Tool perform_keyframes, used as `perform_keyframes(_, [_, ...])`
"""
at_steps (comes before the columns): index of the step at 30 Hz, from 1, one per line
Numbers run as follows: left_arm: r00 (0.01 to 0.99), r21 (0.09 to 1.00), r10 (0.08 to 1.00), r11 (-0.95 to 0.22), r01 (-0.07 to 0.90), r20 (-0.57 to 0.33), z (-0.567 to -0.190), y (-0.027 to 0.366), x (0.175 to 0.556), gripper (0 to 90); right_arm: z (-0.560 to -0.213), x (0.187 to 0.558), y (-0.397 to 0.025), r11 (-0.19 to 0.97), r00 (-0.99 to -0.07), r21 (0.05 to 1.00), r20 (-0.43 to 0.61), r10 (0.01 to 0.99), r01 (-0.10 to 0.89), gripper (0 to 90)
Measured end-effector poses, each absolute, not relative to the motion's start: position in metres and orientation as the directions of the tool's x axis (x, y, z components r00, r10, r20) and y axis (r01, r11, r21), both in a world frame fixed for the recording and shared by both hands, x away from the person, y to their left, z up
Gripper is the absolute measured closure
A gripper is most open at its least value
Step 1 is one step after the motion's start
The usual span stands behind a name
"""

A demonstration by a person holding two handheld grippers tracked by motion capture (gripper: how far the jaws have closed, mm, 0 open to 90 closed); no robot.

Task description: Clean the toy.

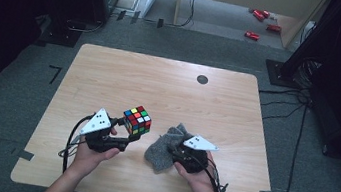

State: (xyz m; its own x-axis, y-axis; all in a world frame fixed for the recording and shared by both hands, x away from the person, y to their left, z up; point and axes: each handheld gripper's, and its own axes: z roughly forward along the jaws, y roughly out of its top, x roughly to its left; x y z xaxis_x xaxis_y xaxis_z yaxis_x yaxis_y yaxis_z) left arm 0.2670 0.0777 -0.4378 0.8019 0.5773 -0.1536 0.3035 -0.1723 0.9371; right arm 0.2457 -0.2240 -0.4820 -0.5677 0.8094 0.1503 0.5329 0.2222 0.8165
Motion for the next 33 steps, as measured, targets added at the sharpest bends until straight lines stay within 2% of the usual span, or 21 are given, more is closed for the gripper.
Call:
perform_keyframes(1, [0.8, 0.936, 0.58, -0.172, 0.307, -0.155, -0.438, 0.078, 0.267, 34.9, -0.481, 0.247, -0.227, 0.208, -0.536, 0.812, 0.147, 0.831, 0.545, 44.3])
perform_keyframes(3, [0.797, 0.936, 0.582, -0.166, 0.312, -0.162, -0.439, 0.08, 0.268, 34.9, -0.476, 0.248, -0.234, 0.162, -0.498, 0.814, 0.172, 0.85, 0.557, 38.3])
perform_keyframes(7, [0.794, 0.934, 0.585, -0.165, 0.316, -0.165, -0.439, 0.081, 0.269, 35.0, -0.471, 0.246, -0.233, 0.14, -0.499, 0.825, 0.187, 0.846, 0.547, 27.4])
perform_keyframes(10, [0.801, 0.936, 0.578, -0.173, 0.306, -0.155, -0.439, 0.08, 0.267, 35.0, -0.476, 0.244, -0.217, 0.189, -0.532, 0.813, 0.168, 0.83, 0.551, 18.5])
perform_keyframes(14, [0.807, 0.933, 0.573, -0.191, 0.303, -0.145, -0.439, 0.077, 0.265, 35.0, -0.496, 0.245, -0.195, 0.323, -0.55, 0.757, 0.057, 0.834, 0.568, 16.1])
perform_keyframes(16, [0.812, 0.931, 0.567, -0.203, 0.303, -0.14, -0.439, 0.076, 0.265, 35.0, -0.504, 0.246, -0.192, 0.35, -0.546, 0.729, 0.038, 0.837, 0.588, 21.4])
perform_keyframes(22, [0.819, 0.926, 0.559, -0.226, 0.302, -0.131, -0.441, 0.075, 0.265, 35.0, -0.505, 0.246, -0.2, 0.344, -0.574, 0.729, 0.081, 0.815, 0.592, 60.1])
perform_keyframes(24, [0.82, 0.924, 0.561, -0.245, 0.294, -0.113, -0.443, 0.073, 0.264, 35.0, -0.502, 0.246, -0.204, 0.331, -0.569, 0.74, 0.085, 0.818, 0.585, 66.7])
perform_keyframes(28, [0.822, 0.907, 0.569, -0.326, 0.267, -0.037, -0.448, 0.066, 0.262, 35.0, -0.485, 0.243, -0.216, 0.251, -0.554, 0.806, 0.112, 0.825, 0.537, 70.2])
perform_keyframes(33, [0.838, 0.868, 0.544, -0.437, 0.235, 0.047, -0.46, 0.048, 0.256, 35.0, -0.447, 0.23, -0.228, 0.123, -0.556, 0.906, 0.138, 0.82, 0.406, 70.5])
